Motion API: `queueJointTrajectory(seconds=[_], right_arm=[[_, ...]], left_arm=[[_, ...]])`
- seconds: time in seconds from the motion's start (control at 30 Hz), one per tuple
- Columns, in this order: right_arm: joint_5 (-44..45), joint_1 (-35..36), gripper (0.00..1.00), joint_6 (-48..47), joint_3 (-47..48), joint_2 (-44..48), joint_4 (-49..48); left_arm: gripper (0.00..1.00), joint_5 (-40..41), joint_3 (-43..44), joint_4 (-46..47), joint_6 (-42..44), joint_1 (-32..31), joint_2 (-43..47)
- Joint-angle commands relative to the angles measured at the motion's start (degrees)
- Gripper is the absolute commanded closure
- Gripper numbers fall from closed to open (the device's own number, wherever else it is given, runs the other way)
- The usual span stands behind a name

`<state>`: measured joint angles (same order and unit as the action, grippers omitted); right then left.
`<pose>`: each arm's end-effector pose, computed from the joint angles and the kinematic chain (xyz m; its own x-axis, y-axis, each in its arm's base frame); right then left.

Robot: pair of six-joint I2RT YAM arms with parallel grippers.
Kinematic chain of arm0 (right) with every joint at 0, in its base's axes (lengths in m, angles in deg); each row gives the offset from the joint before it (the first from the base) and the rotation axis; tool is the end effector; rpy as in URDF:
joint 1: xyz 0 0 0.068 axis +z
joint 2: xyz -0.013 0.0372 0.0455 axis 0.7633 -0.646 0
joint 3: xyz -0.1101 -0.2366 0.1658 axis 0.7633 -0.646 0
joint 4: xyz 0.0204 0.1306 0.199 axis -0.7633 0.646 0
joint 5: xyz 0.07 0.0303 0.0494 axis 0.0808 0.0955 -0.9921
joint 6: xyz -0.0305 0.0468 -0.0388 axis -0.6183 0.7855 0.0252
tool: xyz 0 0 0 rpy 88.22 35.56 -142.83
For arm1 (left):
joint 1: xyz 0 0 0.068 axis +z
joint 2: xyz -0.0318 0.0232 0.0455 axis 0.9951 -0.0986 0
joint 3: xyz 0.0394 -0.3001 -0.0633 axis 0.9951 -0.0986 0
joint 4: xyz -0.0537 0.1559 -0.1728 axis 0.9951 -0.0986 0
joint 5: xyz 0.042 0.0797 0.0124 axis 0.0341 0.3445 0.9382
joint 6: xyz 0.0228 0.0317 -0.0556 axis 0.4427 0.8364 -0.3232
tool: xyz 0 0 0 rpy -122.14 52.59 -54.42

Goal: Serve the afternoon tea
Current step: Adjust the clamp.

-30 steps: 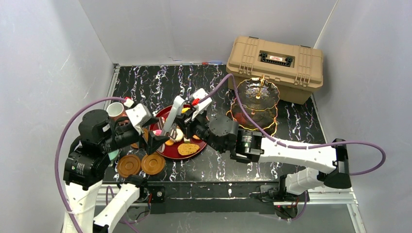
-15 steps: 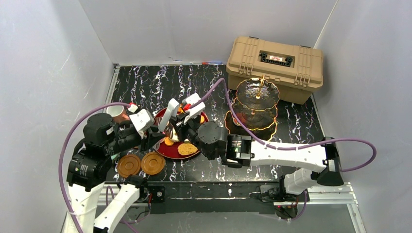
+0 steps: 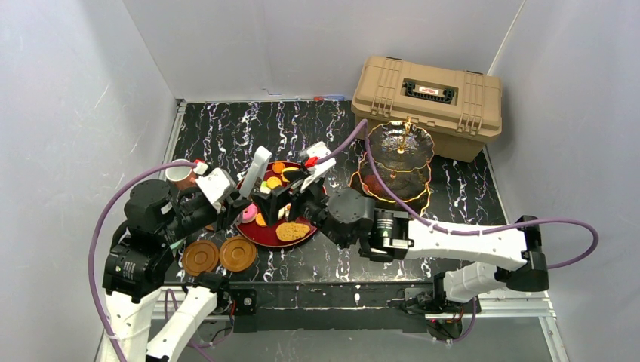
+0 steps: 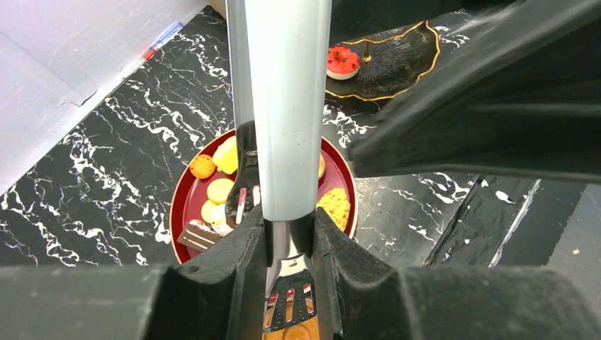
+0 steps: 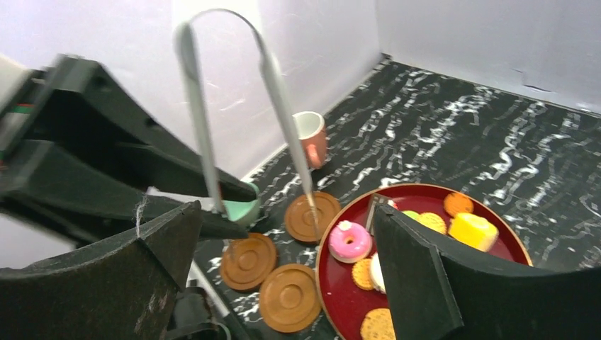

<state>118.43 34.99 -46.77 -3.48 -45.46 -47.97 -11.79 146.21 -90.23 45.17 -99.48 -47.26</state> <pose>0.0625 0.2964 0.4673 -0.1689 0.2838 -0.9439 -0.6830 0.6568 0.3197 0.0292 -0.0385 0.4380 0.0658 0.2769 -0.9587 0.7538 0.6157 0.2296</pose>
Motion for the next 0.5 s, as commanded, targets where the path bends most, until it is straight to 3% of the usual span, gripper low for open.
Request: queueJointTrajectory(seconds=[0.0, 0.4, 0.47], right_arm=[[-9.90, -0.64, 0.02, 2.06, 0.39, 3.52, -1.94], [-25.24, -8.53, 0.02, 7.01, 12.30, -2.60, 7.35], [-26.51, -8.63, 0.06, 7.10, 13.24, -3.52, 7.75]], left_arm=[[1.00, -0.67, 0.10, 2.29, 0.89, 0.05, 0.14], [1.00, -6.80, 2.56, -2.46, 4.09, 0.02, -0.65], [1.00, -6.82, 2.38, -2.49, 4.13, 0.02, -0.66]])
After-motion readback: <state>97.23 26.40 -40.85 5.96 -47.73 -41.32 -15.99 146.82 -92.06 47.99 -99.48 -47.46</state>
